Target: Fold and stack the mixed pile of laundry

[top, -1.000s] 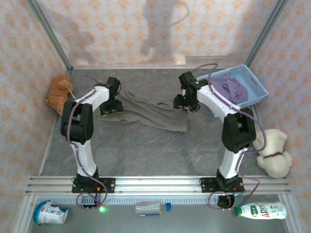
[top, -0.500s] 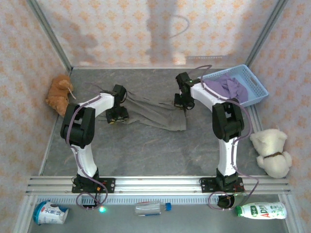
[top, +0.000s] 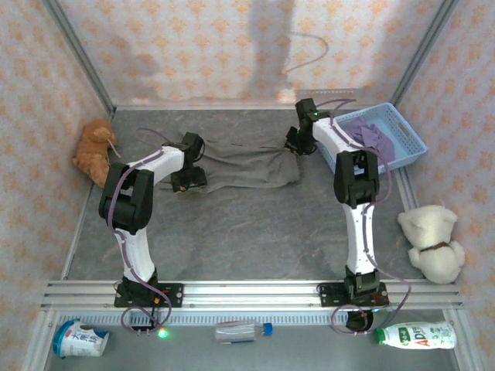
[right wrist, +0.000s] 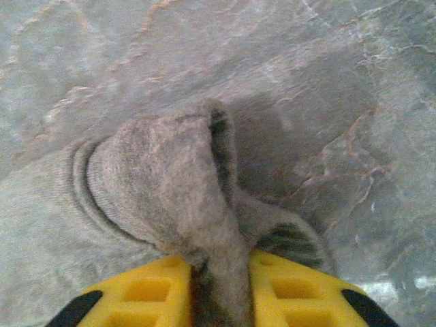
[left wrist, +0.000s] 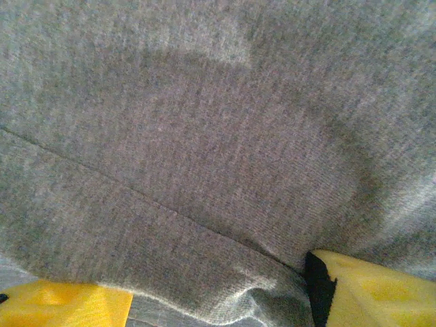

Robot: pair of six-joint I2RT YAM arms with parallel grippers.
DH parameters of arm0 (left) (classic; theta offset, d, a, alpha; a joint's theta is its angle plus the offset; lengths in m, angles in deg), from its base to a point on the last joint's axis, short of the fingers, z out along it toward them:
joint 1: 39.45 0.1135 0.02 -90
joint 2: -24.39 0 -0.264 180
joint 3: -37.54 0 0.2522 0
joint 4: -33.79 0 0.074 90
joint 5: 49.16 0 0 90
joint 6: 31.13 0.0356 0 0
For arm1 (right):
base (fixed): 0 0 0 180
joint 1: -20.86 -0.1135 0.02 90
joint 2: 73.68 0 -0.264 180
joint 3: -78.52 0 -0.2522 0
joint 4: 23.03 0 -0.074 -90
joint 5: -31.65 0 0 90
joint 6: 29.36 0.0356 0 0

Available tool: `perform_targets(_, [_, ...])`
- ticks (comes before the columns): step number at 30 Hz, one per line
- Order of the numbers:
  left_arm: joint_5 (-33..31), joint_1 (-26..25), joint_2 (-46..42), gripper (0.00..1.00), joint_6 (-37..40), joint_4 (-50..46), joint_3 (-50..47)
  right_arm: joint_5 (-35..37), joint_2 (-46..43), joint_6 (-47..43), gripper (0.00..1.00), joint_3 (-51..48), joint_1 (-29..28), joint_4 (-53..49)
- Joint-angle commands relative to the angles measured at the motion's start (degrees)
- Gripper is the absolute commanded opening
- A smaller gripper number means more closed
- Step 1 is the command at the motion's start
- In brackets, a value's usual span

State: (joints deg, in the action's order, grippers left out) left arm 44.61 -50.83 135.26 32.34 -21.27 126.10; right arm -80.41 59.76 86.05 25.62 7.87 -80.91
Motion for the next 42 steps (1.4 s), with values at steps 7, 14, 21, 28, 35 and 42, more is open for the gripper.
perform_targets(7, [-0.6,0.3,-4.3,0.80,1.0,-11.9,9.2,8.0,-15.5,-6.4,0.39,-6.3,-0.5,-5.7])
perform_targets(14, [3.8,-3.0,-1.9,0.80,-3.1,-7.8,18.9,4.6,-13.0,-9.1,0.35,-3.9,-3.7,-4.6])
perform_targets(21, [4.0,-5.9,8.8,0.75,-9.8,-2.2,20.7,4.3,-2.9,-10.8,0.32,1.4,-5.3,-4.1])
perform_targets(28, [2.6,-6.6,6.8,0.75,-11.8,0.3,9.9,3.5,-10.1,-9.3,0.32,-16.8,-6.0,-0.6])
perform_targets(35, [-4.4,-6.3,4.9,0.76,-6.0,-3.0,5.8,-5.6,-25.6,-4.4,0.33,-40.5,-10.7,0.2])
perform_targets(42, [-7.4,-4.2,6.2,0.79,2.5,-7.9,14.6,-7.9,-33.4,-8.4,0.48,-36.6,-11.8,-6.2])
